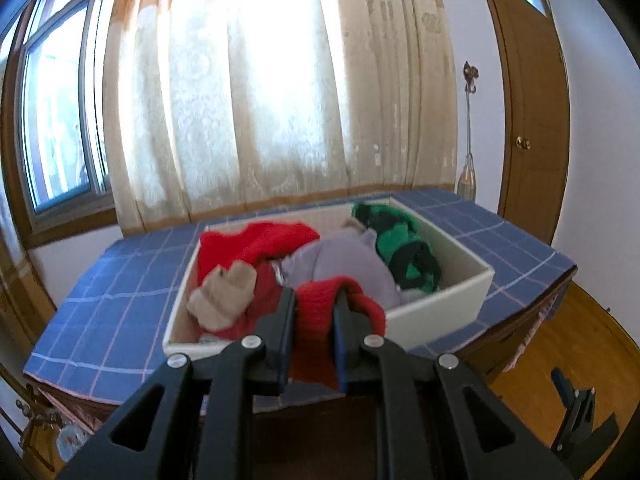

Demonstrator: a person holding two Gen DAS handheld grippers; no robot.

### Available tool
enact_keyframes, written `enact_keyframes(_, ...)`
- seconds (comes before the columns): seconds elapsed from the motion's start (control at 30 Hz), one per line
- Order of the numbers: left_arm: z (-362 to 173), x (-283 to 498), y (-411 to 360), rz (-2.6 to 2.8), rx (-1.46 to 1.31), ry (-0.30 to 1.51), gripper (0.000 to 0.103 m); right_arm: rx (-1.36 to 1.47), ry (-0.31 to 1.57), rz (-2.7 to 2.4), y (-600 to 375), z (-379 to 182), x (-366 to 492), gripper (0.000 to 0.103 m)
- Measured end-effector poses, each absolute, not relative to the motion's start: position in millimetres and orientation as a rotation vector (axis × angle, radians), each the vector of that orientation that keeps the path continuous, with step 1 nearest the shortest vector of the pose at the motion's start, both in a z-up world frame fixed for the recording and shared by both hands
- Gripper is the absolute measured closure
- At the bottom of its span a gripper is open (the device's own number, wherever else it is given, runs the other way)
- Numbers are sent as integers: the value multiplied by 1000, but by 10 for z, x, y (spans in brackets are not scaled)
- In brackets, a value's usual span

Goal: Take underwear out of drawer
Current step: 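Carry the red sock over the cream box and lower it inside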

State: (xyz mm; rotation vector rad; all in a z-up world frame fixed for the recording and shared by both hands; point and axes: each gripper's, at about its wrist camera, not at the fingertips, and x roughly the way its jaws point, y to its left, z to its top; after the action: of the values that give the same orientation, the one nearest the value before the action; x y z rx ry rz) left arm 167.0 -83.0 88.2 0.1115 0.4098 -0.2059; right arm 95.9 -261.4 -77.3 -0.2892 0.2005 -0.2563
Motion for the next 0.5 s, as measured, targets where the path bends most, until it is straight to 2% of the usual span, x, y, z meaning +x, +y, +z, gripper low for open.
enact_keyframes(0.5,1243,2216,-936,-172,137,347,88,-289,190,-255,-2605,-772,952,1)
